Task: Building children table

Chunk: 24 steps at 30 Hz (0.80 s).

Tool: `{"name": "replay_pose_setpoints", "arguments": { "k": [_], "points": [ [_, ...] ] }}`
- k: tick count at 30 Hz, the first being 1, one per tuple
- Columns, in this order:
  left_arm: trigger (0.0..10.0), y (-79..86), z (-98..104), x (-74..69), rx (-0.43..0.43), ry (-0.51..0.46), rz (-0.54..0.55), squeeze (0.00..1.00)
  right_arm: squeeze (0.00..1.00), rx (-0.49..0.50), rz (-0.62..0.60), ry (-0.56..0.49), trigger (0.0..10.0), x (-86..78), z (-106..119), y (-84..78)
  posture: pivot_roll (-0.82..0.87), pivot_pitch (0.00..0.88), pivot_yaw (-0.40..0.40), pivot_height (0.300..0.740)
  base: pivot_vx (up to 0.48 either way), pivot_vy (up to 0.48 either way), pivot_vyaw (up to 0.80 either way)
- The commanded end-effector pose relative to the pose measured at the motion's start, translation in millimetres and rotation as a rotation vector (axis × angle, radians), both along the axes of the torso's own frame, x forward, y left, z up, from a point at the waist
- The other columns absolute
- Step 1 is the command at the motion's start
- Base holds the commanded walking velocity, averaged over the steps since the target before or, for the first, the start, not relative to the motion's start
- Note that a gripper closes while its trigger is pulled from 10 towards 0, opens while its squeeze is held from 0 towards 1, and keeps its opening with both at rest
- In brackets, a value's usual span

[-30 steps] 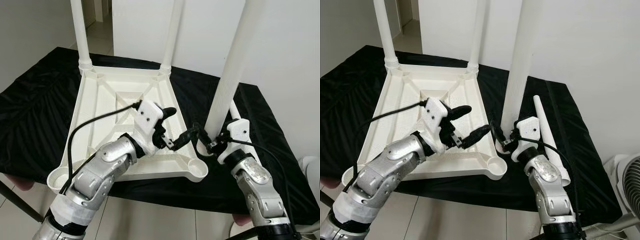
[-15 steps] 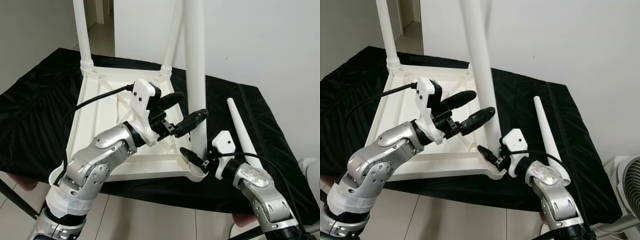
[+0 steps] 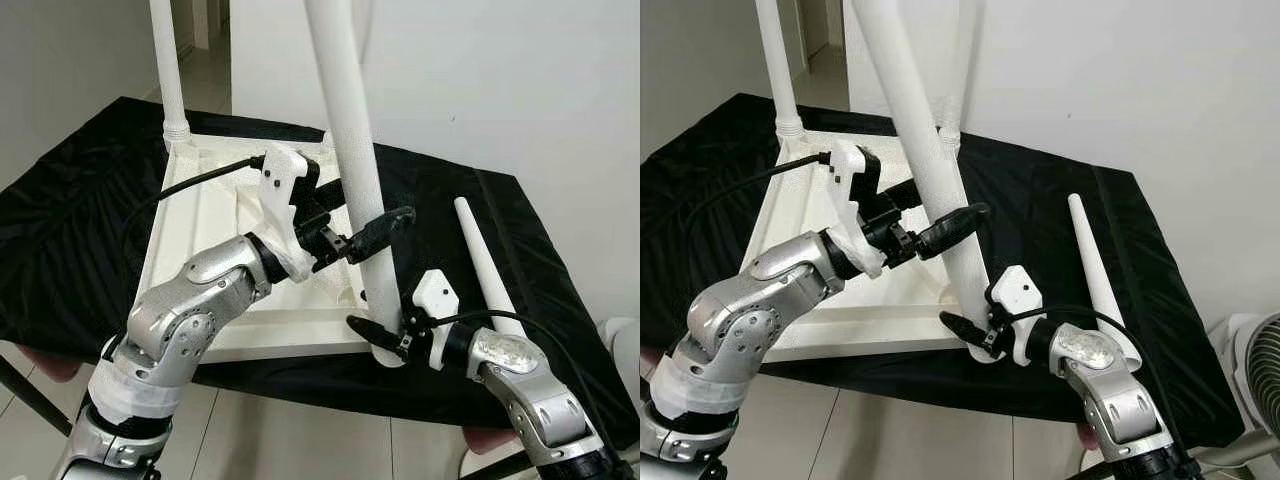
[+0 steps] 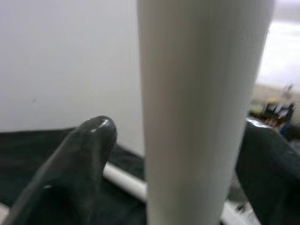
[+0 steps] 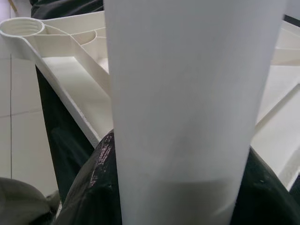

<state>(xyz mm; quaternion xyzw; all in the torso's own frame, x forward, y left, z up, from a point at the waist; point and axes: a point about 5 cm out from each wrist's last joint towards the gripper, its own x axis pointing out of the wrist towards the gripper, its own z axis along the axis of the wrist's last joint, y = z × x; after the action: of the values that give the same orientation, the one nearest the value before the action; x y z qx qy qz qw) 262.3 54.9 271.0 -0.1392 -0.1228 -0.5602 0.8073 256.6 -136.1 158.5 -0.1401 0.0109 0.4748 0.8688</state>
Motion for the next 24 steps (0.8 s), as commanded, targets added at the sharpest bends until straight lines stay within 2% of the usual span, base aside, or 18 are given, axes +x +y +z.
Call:
{"name": "replay_pose_setpoints", "arguments": {
  "k": [1, 14, 15, 16, 17, 23, 24],
  "points": [
    [0.0, -0.4, 6.1, -5.6, -0.04, -0.003, -0.106, 0.0, 0.0, -0.01, 0.016, -0.004, 10.0, 0.2, 4.2, -1.0, 0.0, 0.0, -0.111, 0.74, 0.0, 0.0, 0.0],
    [0.0, 1.5, 9.4, -6.6, -0.058, 0.022, -0.124, 0.0, 0.0, 0.005, 0.01, 0.031, 10.0, 1.2, 4.2, 0.0, 0.0, 0.0, -0.113, 0.74, 0.0, 0.0, 0.0],
    [0.0, 1.3, 9.6, -6.4, -0.058, 0.024, -0.125, 0.0, 0.34, 0.016, -0.004, 0.027, 10.0, 2.7, 4.6, 0.5, 0.0, 0.0, -0.117, 0.74, 0.0, 0.0, 0.0],
    [0.0, 1.3, 9.6, -6.4, -0.058, 0.024, -0.125, 0.0, 0.34, 0.016, -0.004, 0.027, 10.0, 2.7, 4.6, 0.5, 0.0, 0.0, -0.117, 0.74, 0.0, 0.0, 0.0],
    [0.0, 1.1, 9.7, -4.9, -0.055, 0.029, -0.113, 0.0, 1.0, 0.033, -0.017, 0.031, 10.0, 4.6, 5.0, 0.9, 0.0, 0.0, -0.117, 0.74, 0.0, 0.0, 0.0],
    [0.0, 1.0, 11.9, -0.9, -0.051, 0.031, -0.075, 0.0, 1.0, 0.063, -0.043, 0.018, 10.0, 8.5, 8.2, 1.6, 0.0, 0.0, -0.116, 0.74, 0.0, 0.0, 0.0],
    [10.0, 0.7, 13.6, 3.2, -0.037, 0.025, -0.032, 0.0, 1.0, 0.068, -0.068, -0.009, 10.0, 11.5, 10.2, 2.2, 0.0, 0.0, -0.118, 0.74, 0.0, 0.0, 0.0]
  ]
}}
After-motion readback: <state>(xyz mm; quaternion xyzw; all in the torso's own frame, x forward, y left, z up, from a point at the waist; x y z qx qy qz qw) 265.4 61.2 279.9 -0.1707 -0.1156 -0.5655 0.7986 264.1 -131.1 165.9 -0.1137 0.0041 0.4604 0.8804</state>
